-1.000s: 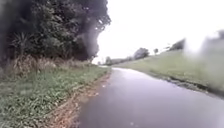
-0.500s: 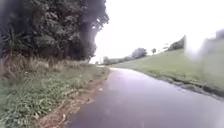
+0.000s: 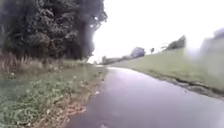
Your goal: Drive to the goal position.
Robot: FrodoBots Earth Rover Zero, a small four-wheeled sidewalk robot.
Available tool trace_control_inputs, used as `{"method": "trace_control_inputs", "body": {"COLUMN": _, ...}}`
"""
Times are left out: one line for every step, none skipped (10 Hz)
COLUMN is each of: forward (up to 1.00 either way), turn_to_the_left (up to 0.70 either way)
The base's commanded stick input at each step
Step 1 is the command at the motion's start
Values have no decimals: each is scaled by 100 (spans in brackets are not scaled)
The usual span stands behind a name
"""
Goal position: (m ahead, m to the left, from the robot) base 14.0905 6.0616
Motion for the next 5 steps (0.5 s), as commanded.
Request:
{"method": "trace_control_inputs", "body": {"forward": 70, "turn_to_the_left": -14}}
{"method": "trace_control_inputs", "body": {"forward": 70, "turn_to_the_left": -14}}
{"method": "trace_control_inputs", "body": {"forward": 70, "turn_to_the_left": -14}}
{"method": "trace_control_inputs", "body": {"forward": 70, "turn_to_the_left": -14}}
{"method": "trace_control_inputs", "body": {"forward": 70, "turn_to_the_left": -14}}
